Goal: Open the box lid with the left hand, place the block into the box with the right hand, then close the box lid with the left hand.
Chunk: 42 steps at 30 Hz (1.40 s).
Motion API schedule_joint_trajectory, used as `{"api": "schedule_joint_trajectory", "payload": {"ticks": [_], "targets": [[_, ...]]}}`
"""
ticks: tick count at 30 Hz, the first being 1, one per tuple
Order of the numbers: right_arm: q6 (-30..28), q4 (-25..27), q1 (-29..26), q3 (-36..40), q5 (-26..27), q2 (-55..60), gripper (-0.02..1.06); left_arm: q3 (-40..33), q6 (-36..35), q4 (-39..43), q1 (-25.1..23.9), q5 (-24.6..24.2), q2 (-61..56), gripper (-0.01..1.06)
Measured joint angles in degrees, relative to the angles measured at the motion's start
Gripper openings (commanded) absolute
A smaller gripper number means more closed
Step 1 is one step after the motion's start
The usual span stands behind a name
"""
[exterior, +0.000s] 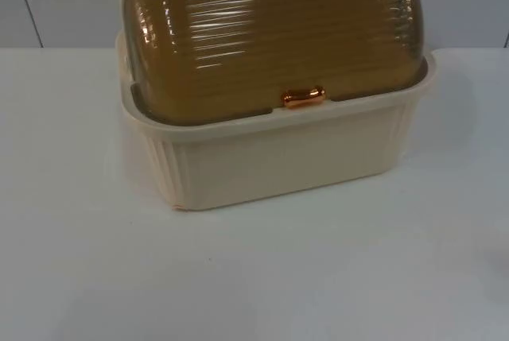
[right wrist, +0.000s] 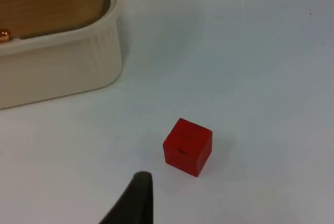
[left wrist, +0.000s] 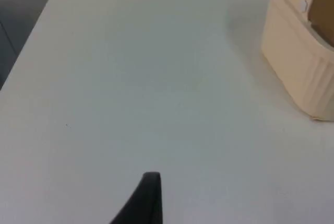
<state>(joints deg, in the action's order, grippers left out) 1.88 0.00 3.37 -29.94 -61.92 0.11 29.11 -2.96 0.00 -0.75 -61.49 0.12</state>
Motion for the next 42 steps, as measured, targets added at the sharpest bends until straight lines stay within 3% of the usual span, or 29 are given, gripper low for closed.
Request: {"api": "schedule_joint_trajectory", "payload": {"ticks": [8,14,22,26,31,42], "targets": [[1.2,0.0,0.0,-7.2,1.4,7.8,1.05,8.3,0.0,3.6,0.0,6.4,7.5,1.05],[3.7,0.0,0.0,-13.6,6.5,17.8,1.05,15.2,0.0,4.8,0.0,13.0,20.6,1.05],[5.7,-1.9,0.0,-16.8,9.4,27.0,1.05,17.2,-0.1,4.4,0.0,18.9,28.3,1.05],[6.1,-4.4,0.0,-18.0,16.1,34.1,1.05,17.2,-0.1,4.4,0.0,22.1,33.6,1.05],[6.2,-4.6,0.0,-19.1,20.3,40.2,1.05,17.2,-0.1,4.4,0.0,23.7,39.1,1.05],[6.5,-5.1,0.0,-23.8,23.2,47.3,1.05,17.2,-0.2,3.4,0.0,31.6,47.7,1.05]]}}
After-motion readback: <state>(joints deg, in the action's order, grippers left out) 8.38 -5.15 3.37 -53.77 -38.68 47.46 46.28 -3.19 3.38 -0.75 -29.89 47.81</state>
